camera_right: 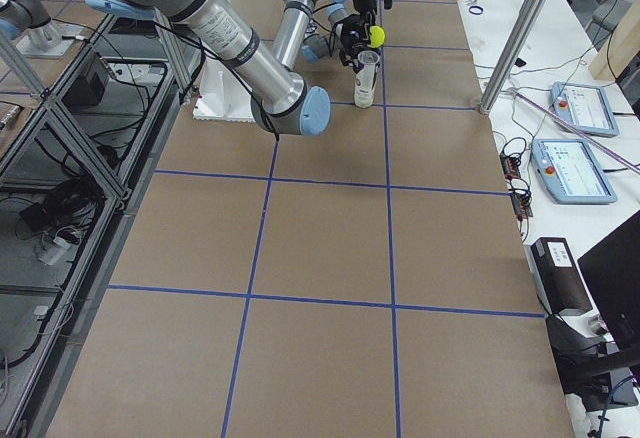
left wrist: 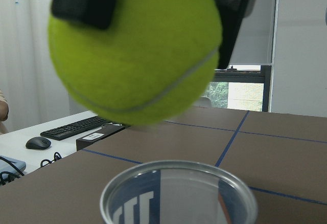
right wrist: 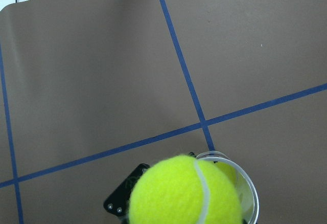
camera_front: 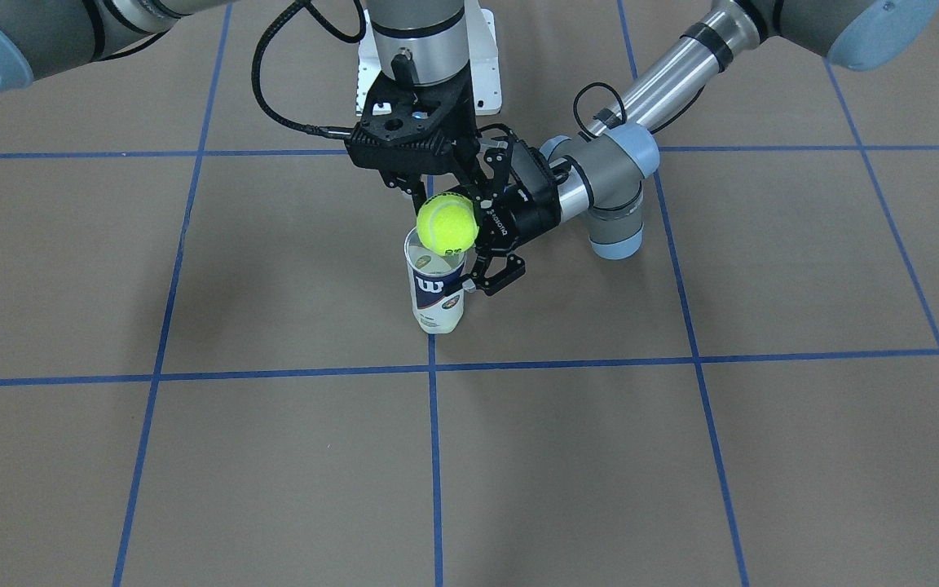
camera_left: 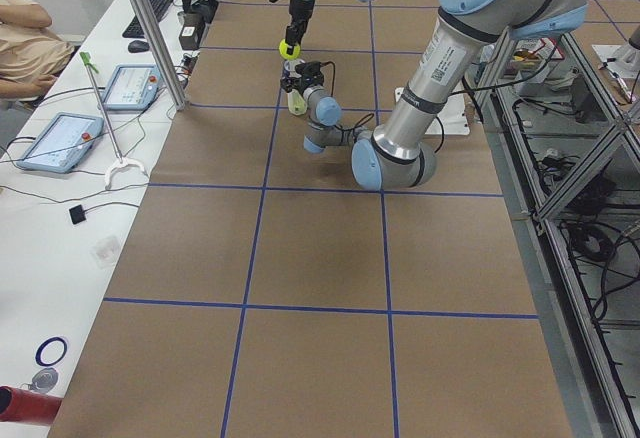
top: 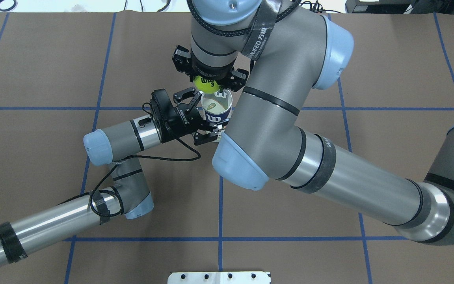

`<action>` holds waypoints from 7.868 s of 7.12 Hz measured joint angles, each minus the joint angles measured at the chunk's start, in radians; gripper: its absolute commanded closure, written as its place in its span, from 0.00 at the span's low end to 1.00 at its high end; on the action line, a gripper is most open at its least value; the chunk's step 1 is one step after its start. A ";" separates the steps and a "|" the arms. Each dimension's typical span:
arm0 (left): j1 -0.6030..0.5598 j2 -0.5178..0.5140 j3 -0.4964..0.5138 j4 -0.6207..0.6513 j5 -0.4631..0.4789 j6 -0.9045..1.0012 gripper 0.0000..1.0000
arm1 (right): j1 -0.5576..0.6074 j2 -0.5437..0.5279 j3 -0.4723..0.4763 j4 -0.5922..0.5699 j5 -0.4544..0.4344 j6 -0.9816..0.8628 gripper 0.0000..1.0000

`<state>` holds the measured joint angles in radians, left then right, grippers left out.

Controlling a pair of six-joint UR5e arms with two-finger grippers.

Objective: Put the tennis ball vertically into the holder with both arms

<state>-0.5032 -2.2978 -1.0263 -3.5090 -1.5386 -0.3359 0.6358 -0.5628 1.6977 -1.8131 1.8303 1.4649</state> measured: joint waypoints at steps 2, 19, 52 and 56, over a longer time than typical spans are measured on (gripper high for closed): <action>-0.001 0.000 0.000 0.001 0.000 0.000 0.05 | -0.001 -0.003 0.008 -0.001 -0.002 -0.003 0.01; -0.177 0.059 -0.116 0.050 -0.036 -0.014 0.01 | 0.838 -0.737 -0.121 0.147 0.428 -1.426 0.00; -1.065 0.681 -0.648 2.078 -0.642 0.441 0.00 | 0.920 -1.023 -0.179 0.385 0.421 -1.442 0.00; -1.065 0.685 -0.643 2.055 -0.641 0.441 0.00 | 0.916 -1.016 -0.183 0.388 0.415 -1.439 0.00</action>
<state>-1.5677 -1.6131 -1.6697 -1.4535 -2.1796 0.1050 1.5521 -1.5788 1.5145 -1.4254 2.2453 0.0257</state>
